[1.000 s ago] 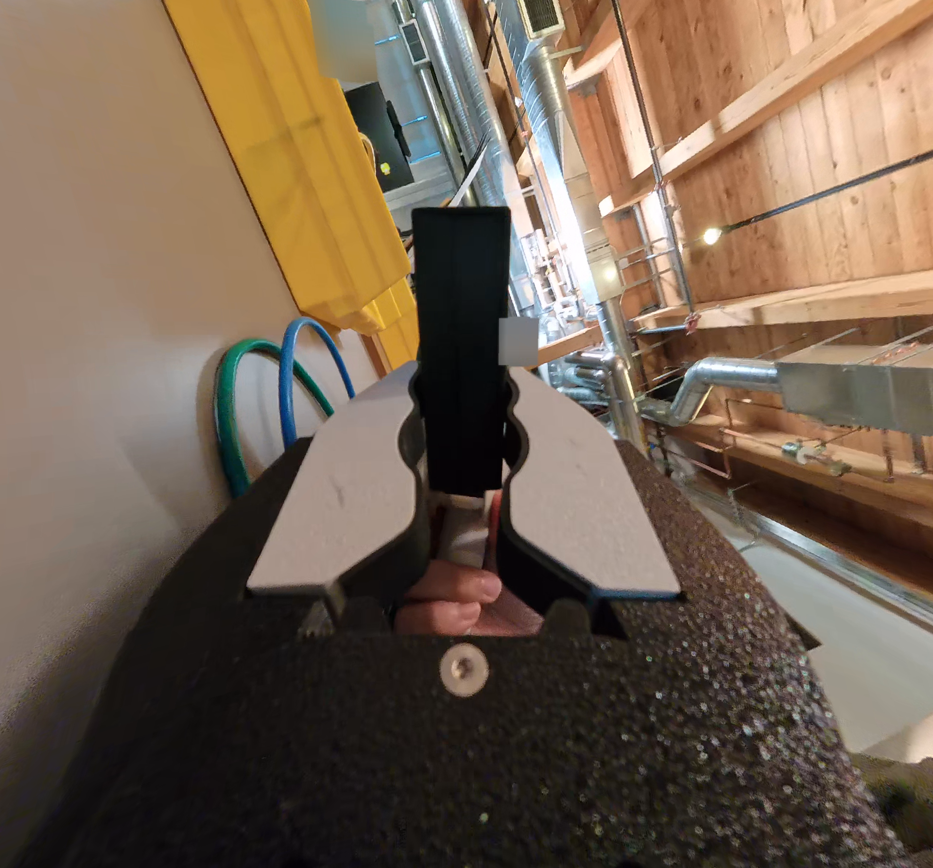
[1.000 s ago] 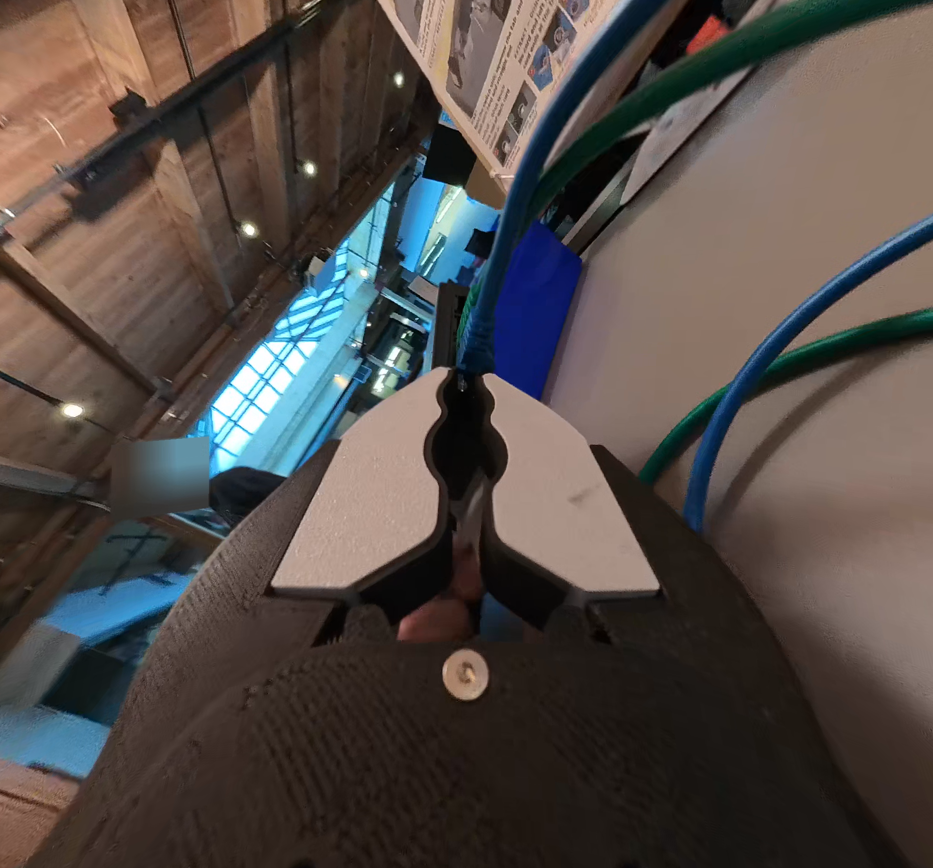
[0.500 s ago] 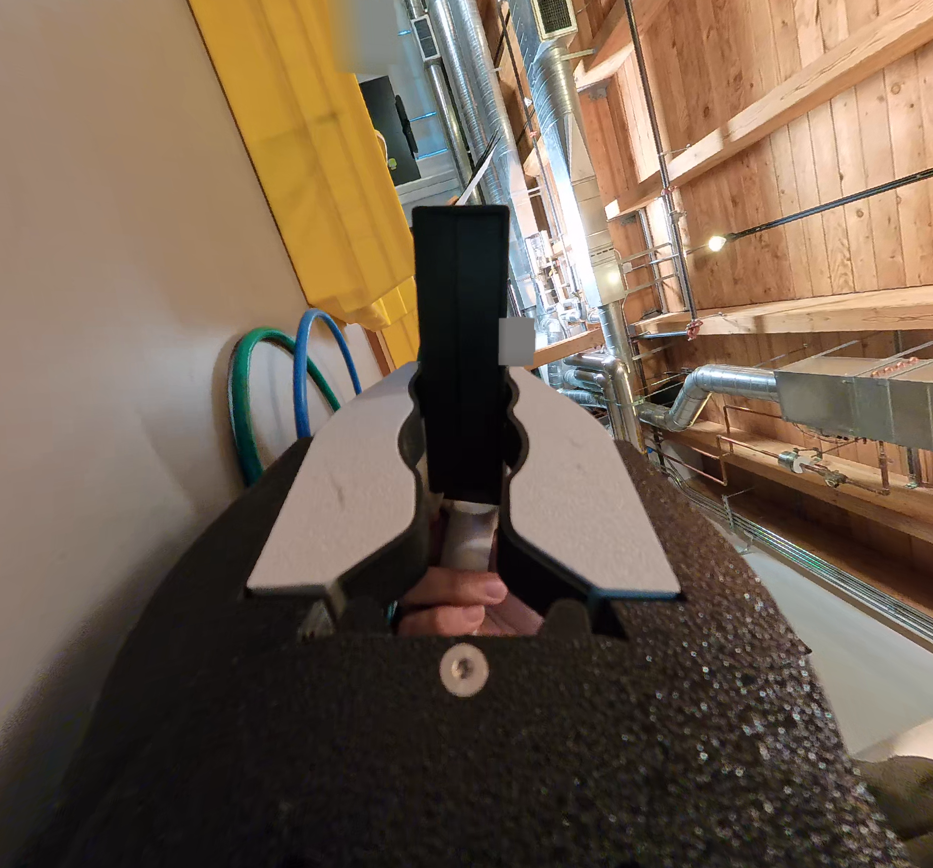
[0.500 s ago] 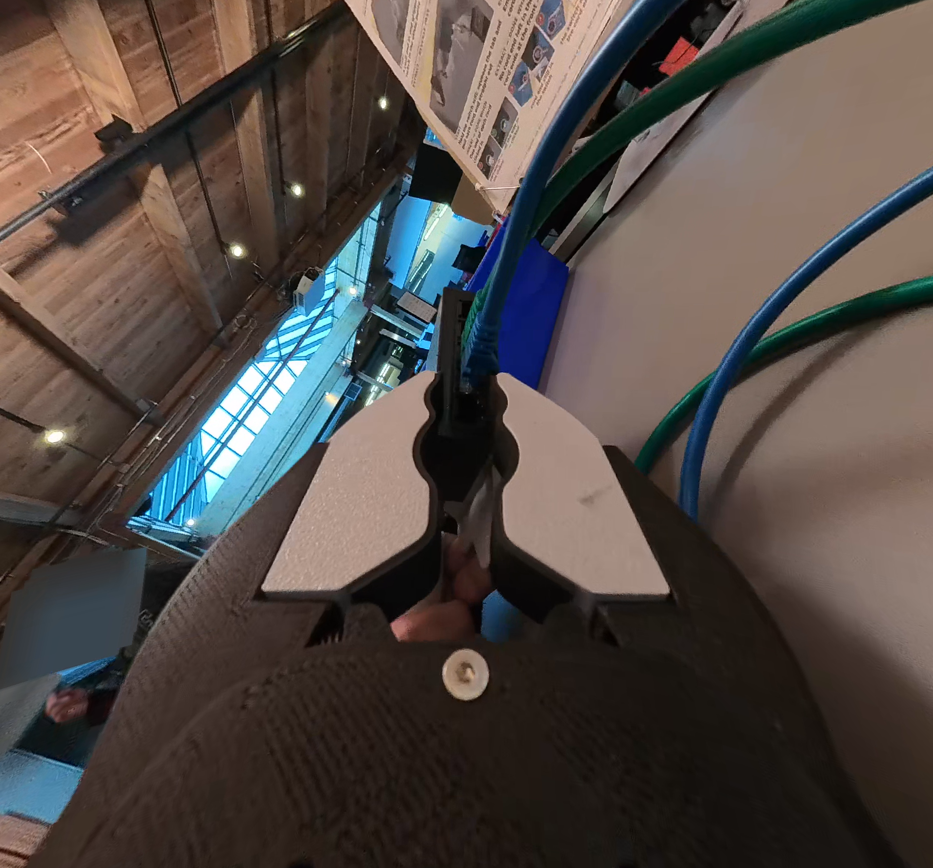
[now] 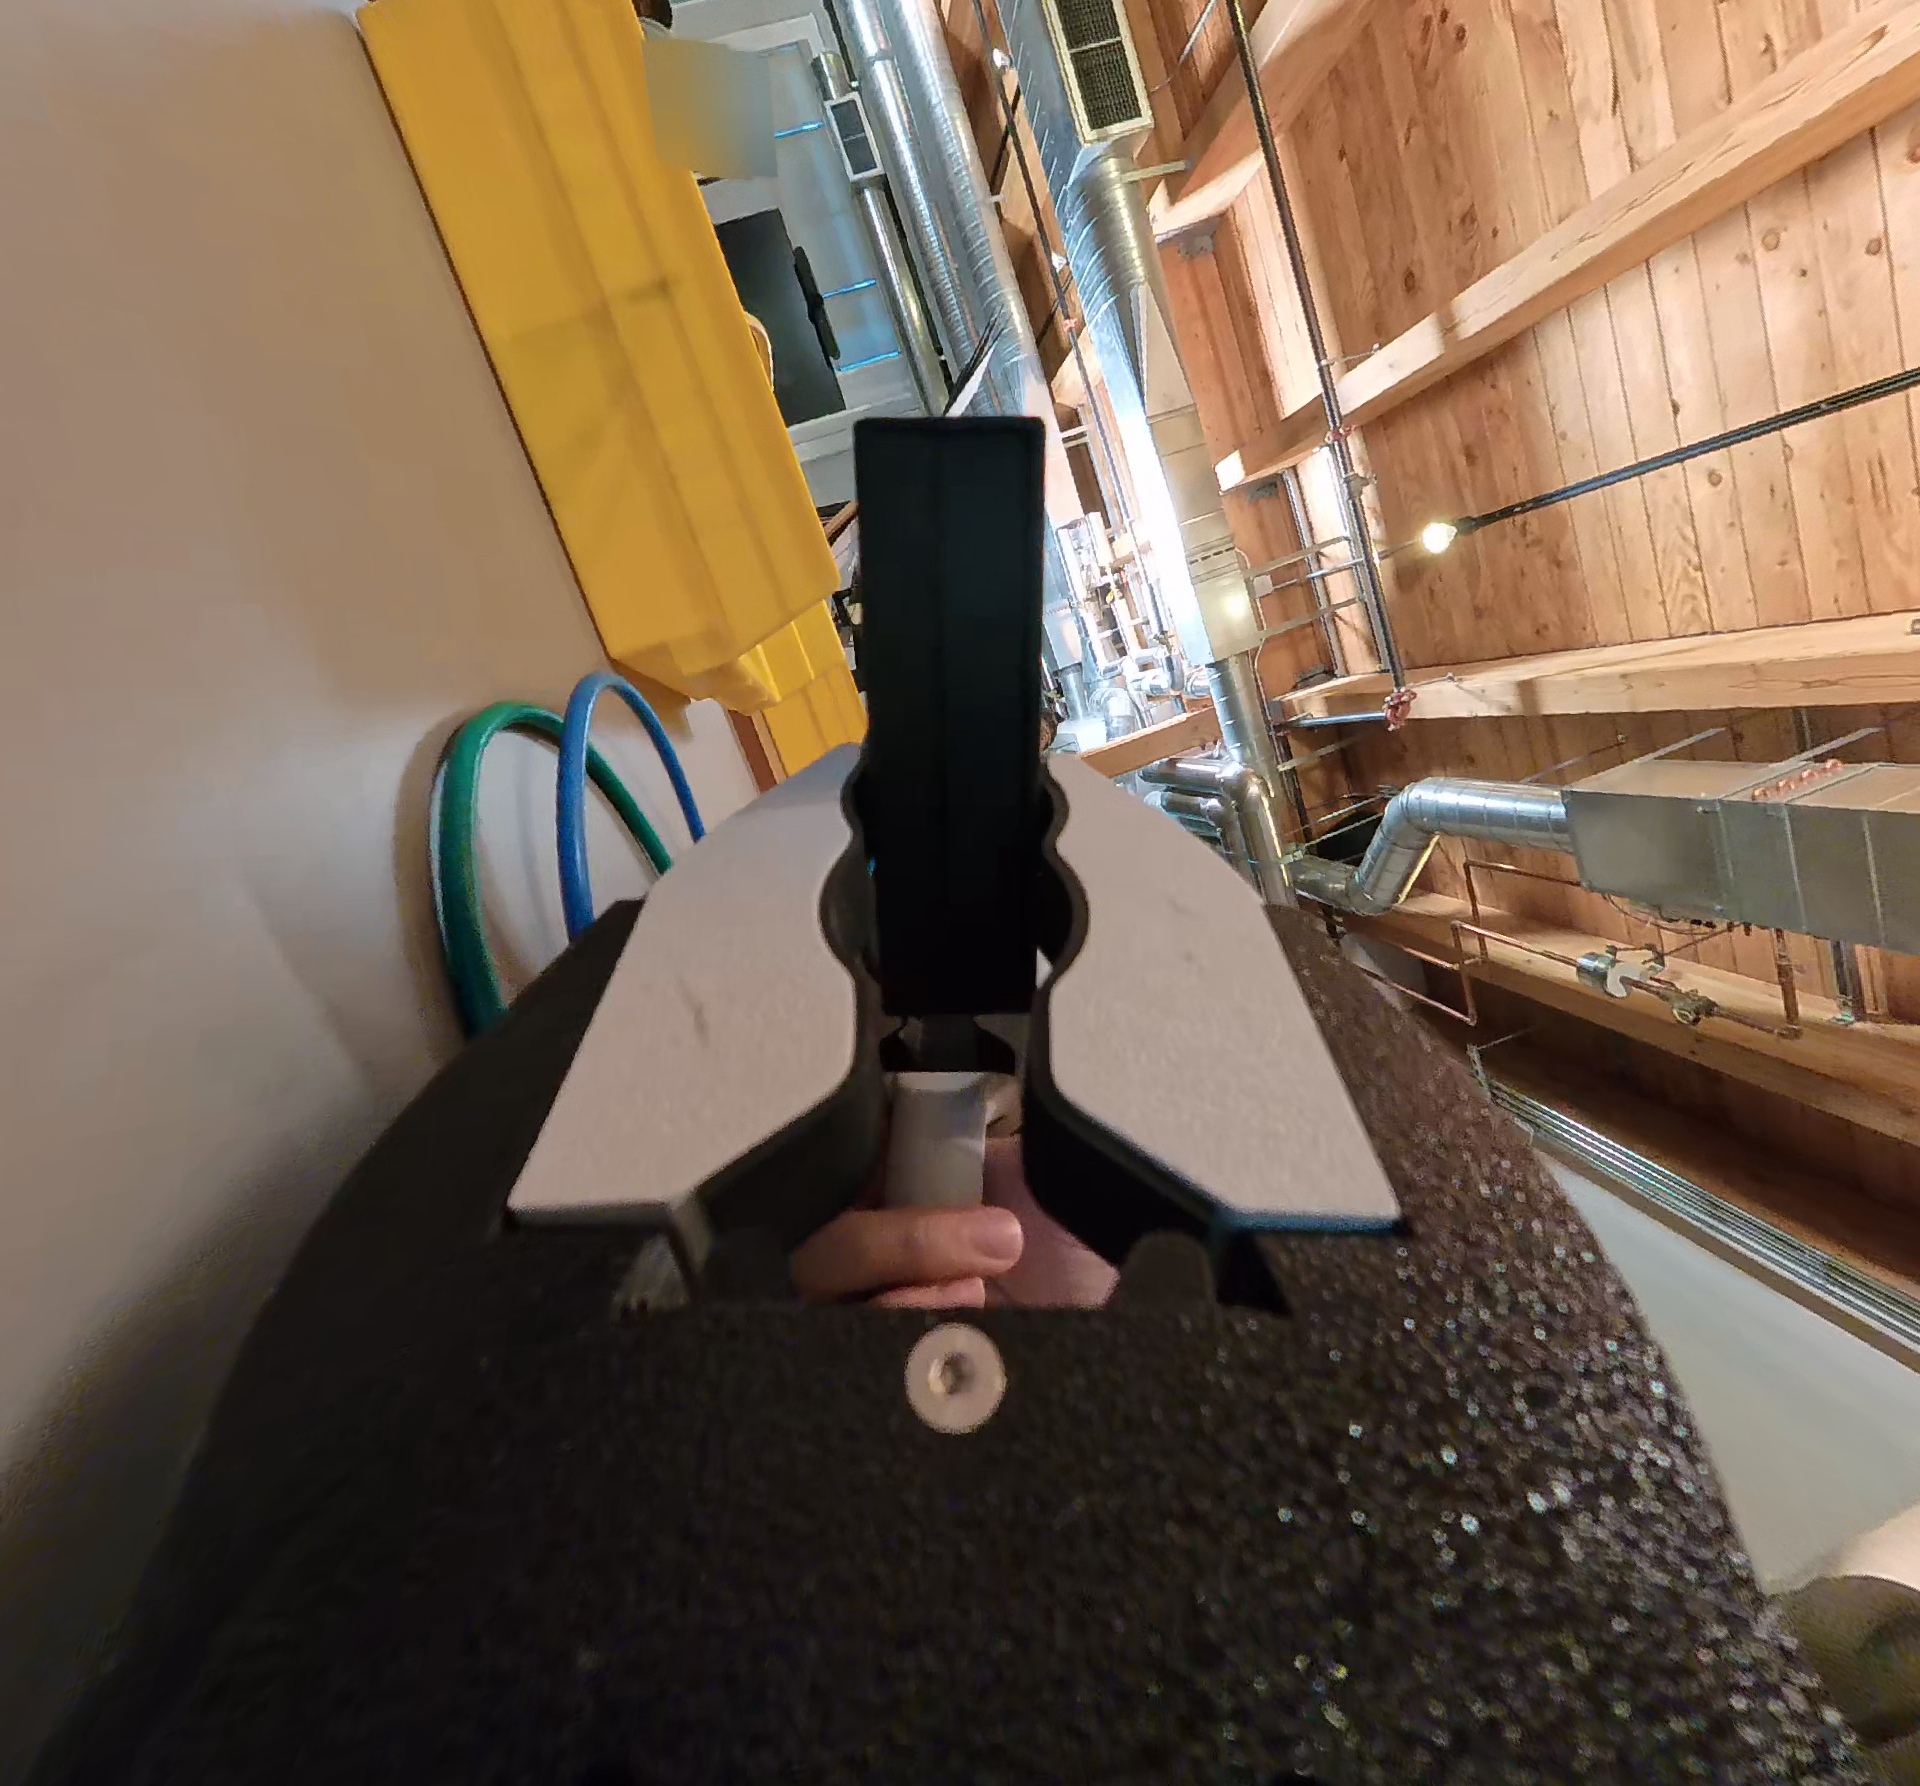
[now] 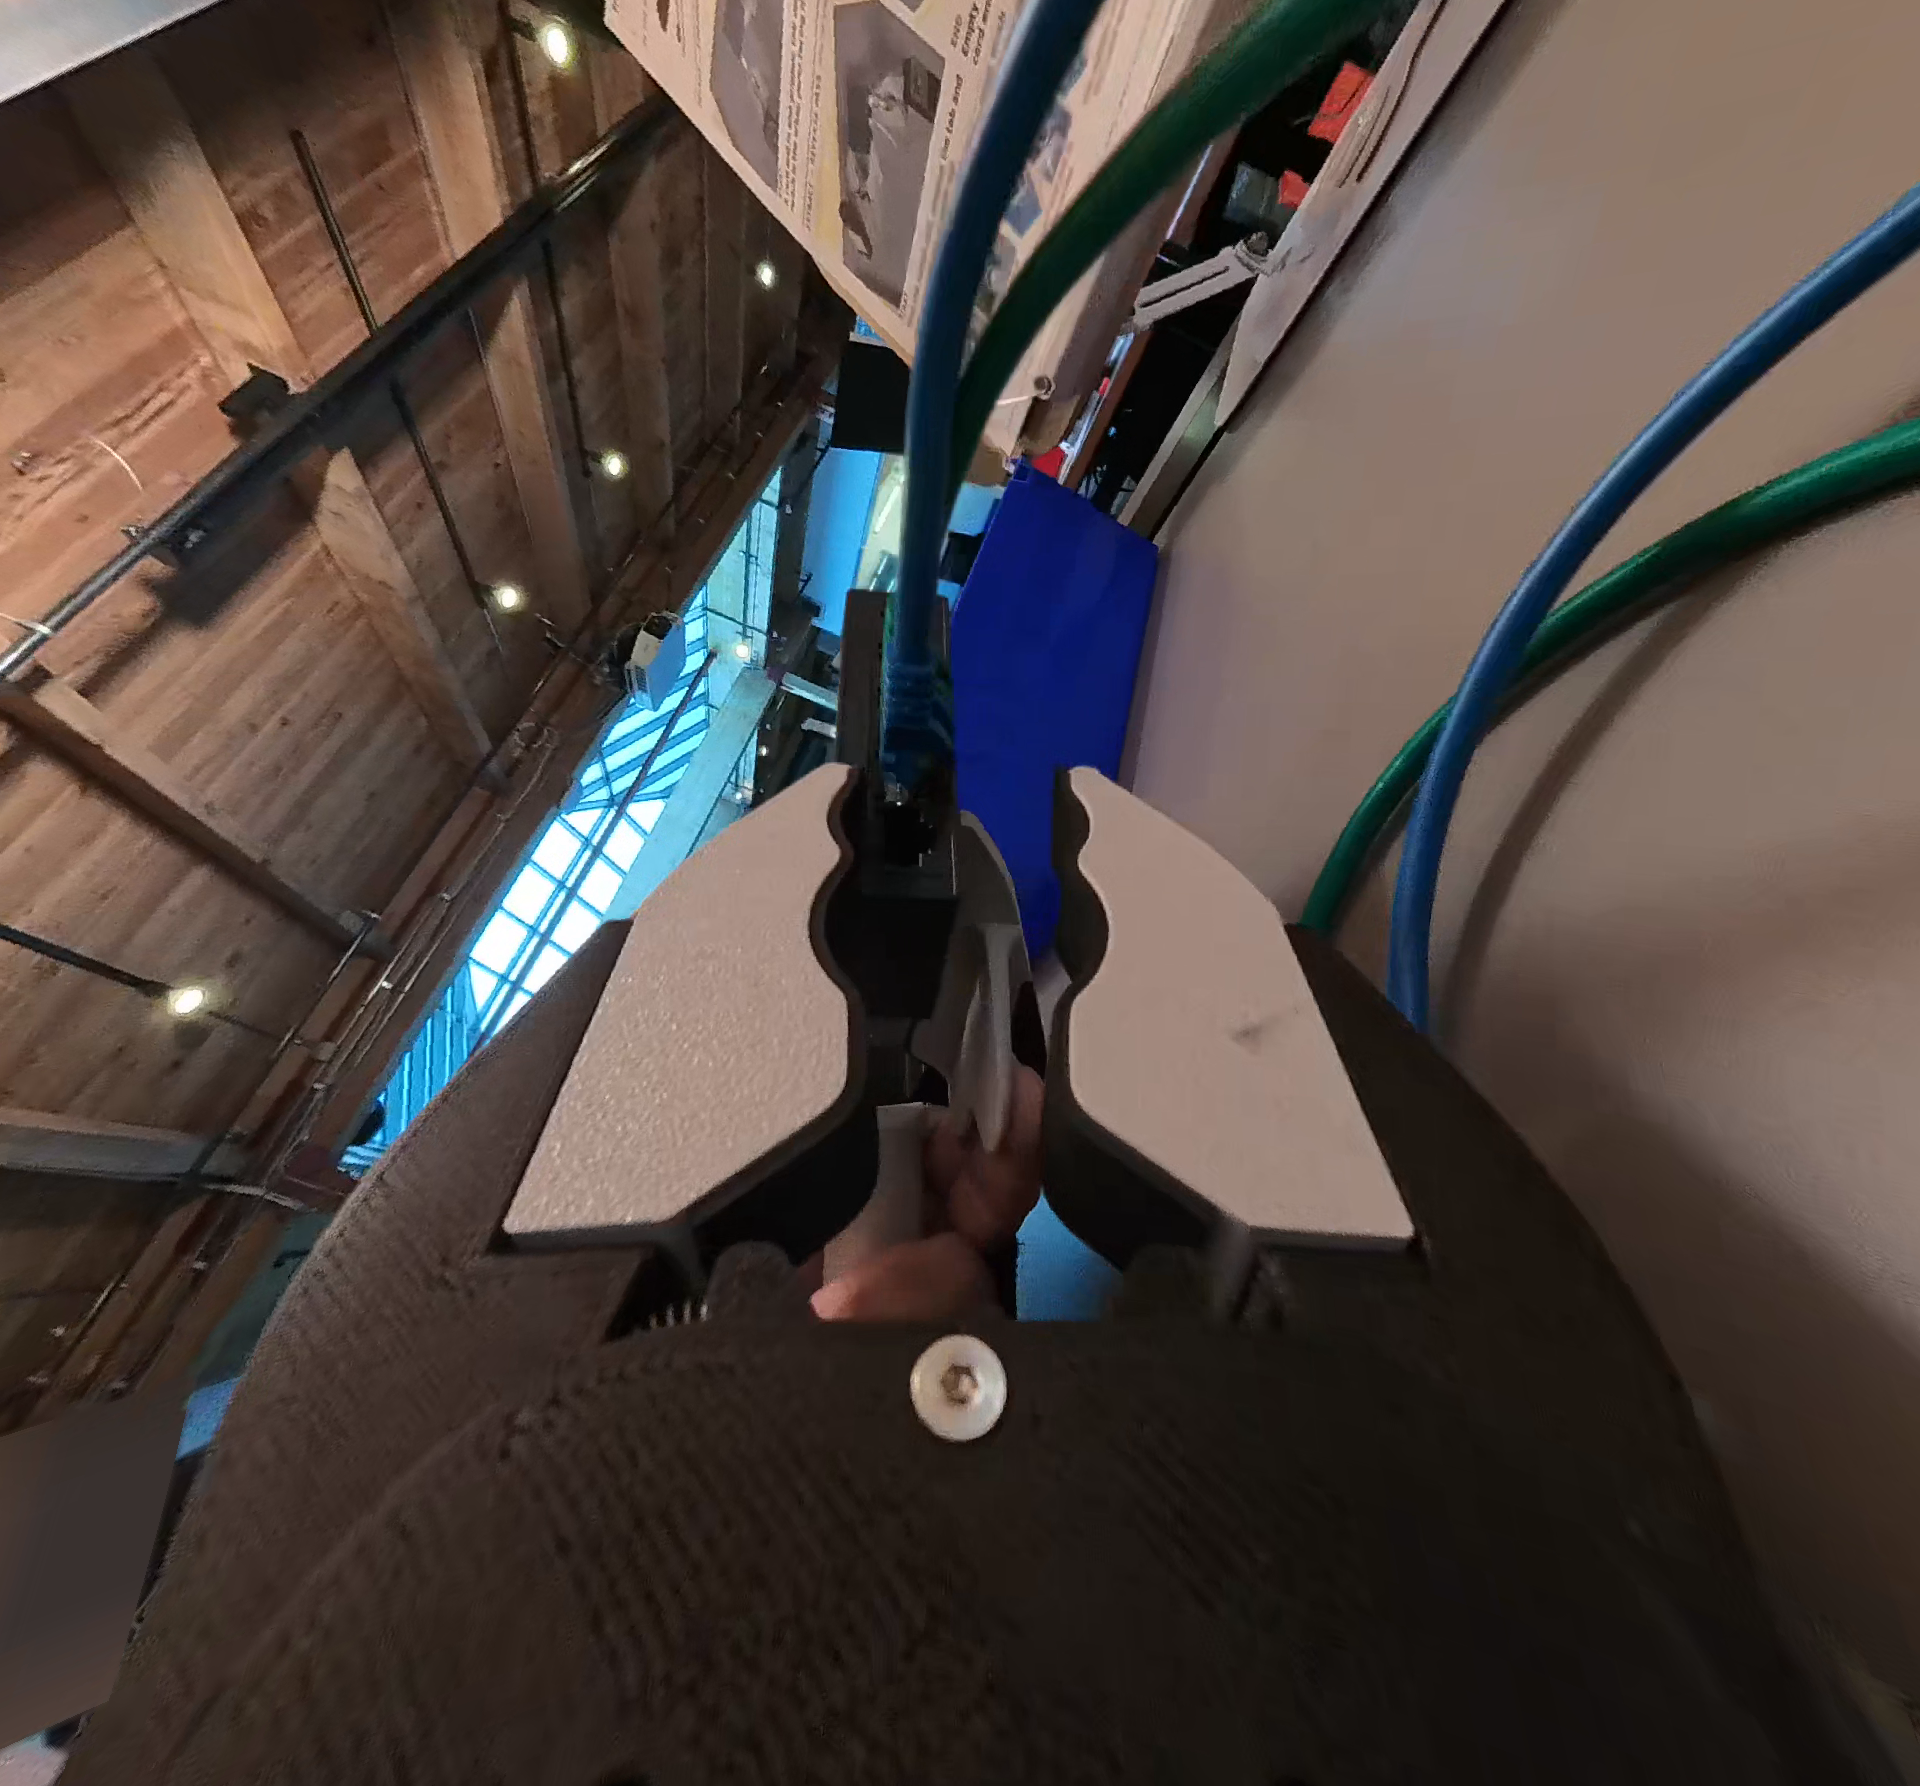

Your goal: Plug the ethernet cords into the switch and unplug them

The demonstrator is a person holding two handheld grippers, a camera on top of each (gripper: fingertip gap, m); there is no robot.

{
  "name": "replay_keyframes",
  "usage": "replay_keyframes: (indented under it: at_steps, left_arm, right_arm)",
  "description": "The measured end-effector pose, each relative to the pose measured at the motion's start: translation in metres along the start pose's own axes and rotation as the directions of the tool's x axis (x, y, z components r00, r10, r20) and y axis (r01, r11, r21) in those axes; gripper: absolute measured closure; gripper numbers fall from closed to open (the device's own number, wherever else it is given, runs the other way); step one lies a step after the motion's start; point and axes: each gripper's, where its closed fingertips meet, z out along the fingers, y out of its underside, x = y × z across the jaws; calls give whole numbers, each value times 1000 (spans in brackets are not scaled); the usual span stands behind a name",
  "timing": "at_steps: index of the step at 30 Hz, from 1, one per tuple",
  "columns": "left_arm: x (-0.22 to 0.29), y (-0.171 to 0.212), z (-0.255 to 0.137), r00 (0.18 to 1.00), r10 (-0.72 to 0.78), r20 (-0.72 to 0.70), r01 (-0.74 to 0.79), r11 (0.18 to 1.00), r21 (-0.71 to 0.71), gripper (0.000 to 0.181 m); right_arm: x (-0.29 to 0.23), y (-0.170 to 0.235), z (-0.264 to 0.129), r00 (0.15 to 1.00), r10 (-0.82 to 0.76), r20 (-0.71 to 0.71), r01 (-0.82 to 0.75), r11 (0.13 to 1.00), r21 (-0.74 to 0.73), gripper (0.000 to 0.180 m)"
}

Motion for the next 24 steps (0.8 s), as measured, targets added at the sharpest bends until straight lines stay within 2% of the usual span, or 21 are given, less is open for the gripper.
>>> replay_keyframes:
  at_steps: [4,13,18,21,24]
  left_arm:
    - [-2,5,2,1000,3,9,-2,1000,-17,153]
    - [-4,7,3,999,23,24,-22,999,-30,154]
    - [-4,10,5,999,30,25,-28,998,-59,154]
    - [-4,11,5,999,31,23,-29,998,-62,154]
    - [-2,11,5,999,43,11,-43,997,-65,154]
  right_arm:
    - [-5,-4,0,999,-13,33,12,999,31,166]
    - [-3,-1,3,996,73,58,-74,997,6,166]
    - [-4,-4,3,996,67,66,-69,997,21,166]
    - [-4,-5,3,997,43,71,-45,999,18,166]
    - [-7,-3,4,997,-63,51,63,998,-10,167]
